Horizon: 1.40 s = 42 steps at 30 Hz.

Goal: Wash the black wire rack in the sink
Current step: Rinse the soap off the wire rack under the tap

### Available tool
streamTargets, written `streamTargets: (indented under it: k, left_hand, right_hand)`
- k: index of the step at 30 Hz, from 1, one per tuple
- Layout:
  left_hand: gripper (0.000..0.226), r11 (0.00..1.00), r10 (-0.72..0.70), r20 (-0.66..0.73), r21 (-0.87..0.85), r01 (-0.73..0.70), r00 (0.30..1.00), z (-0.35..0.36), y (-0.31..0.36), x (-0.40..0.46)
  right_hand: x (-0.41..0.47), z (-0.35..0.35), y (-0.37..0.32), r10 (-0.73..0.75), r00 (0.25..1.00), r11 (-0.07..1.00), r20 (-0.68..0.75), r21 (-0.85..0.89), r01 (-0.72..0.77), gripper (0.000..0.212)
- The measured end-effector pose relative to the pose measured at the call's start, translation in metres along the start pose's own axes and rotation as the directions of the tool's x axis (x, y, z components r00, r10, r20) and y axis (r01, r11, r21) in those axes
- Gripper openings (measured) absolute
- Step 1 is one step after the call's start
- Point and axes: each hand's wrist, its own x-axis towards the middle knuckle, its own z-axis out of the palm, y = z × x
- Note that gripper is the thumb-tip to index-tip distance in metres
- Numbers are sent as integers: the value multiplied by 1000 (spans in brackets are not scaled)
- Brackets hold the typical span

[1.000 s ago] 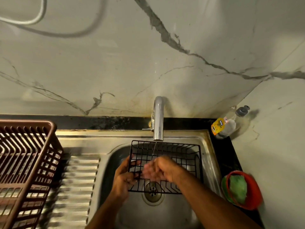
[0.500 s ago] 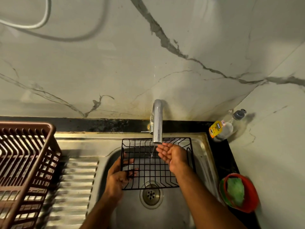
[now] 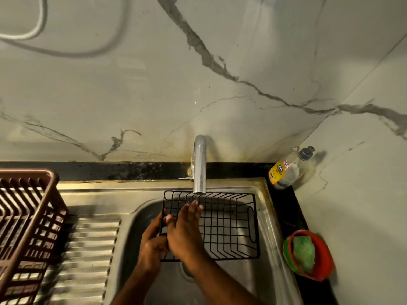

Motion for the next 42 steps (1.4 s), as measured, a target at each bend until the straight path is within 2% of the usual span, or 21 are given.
streamTargets:
  k: [2, 4, 5, 8, 10, 11, 12, 14, 16, 18, 19, 20, 22, 26, 29, 31, 34, 36, 38, 39, 42]
  left_hand:
    - [85, 999, 6, -14, -33, -6, 1000, -6, 0, 2]
    - [82, 999, 11, -22, -44, -12, 1000, -13, 0, 3]
    - [81, 999, 17, -30, -35, -18, 999, -14, -1, 3]
    - [87, 999, 45, -15, 3, -45, 999, -9, -1, 2]
    - [90, 999, 47, -1, 0, -47, 999, -6, 0, 1]
    - [92, 999, 46, -8, -14, -47, 999, -7, -2, 2]
    - [94, 999, 47, -13, -24, -47, 999, -8, -4, 4]
    - [94, 999, 29, -20, -24, -30, 999, -11, -7, 7]
    - [93, 1000, 9, -23, -20, -10, 1000, -12, -12, 8]
    - [91, 1000, 8, -36, -12, -8, 999, -11, -13, 8]
    - [88, 1000, 15, -40, -17, -16, 999, -9, -13, 8]
    - [84, 999, 26, -22, -36, -27, 999, -7, -10, 8]
    - [79, 997, 50, 4, -64, -50, 999, -2, -2, 8]
    - [82, 991, 103, 5, -81, -102, 995, -3, 6, 12]
    - [78, 986, 118, -59, -112, -124, 991, -8, 7, 11]
    - [77, 984, 114, -68, -126, -122, 991, -8, 9, 11]
    - [79, 987, 91, -76, -124, -100, 993, -9, 11, 12]
    - [82, 991, 96, -47, -87, -100, 994, -6, 10, 14]
    - [85, 995, 94, -26, -21, -95, 995, -3, 8, 16]
    - [86, 996, 93, -19, 9, -93, 995, -3, 7, 17]
    - [91, 996, 87, -2, 7, -87, 996, -13, 4, 17]
  right_hand:
    - [-2, -9, -4, -75, 996, 992, -38, 100, 78, 48]
    - [-3, -21, -5, -89, 987, 917, -132, 377, 133, 26]
    - [0, -26, -7, -47, 993, 827, -106, 553, 98, 25]
    - [13, -38, -6, 33, 988, 475, 150, 867, -148, 30]
    - [23, -41, 8, 46, 959, 305, 281, 910, -282, 35]
    - [26, -42, 17, 25, 934, 274, 355, 896, -348, 40]
    - [28, -42, 27, 6, 902, 311, 432, 857, -412, 43]
    - [24, -37, 45, -22, 806, 493, 592, 708, -506, 47]
    - [23, -41, 49, 2, 757, 646, 654, 577, -500, 46]
    - [27, -54, 40, 67, 820, 726, 568, 537, -431, 40]
    - [31, -61, 36, 82, 884, 705, 461, 600, -378, 38]
    - [36, -68, 32, 97, 928, 630, 359, 700, -336, 39]
    - [45, -75, 25, 149, 956, 443, 254, 847, -294, 42]
    - [46, -67, 31, 365, 916, 310, 167, 906, -288, 31]
    - [49, -61, 51, 644, 765, 169, 34, 968, -185, 22]
    - [50, -59, 54, 707, 706, 66, 22, 993, -97, 25]
    - [43, -53, 36, 498, 847, -94, 185, 983, -160, 38]
    - [36, -42, 19, 283, 905, -28, 317, 946, -322, 47]
    - [30, -27, 6, 155, 886, 183, 437, 869, -460, 51]
    - [30, -22, 3, 133, 869, 283, 476, 822, -493, 53]
    - [32, -27, 7, 118, 816, 462, 566, 696, -550, 52]
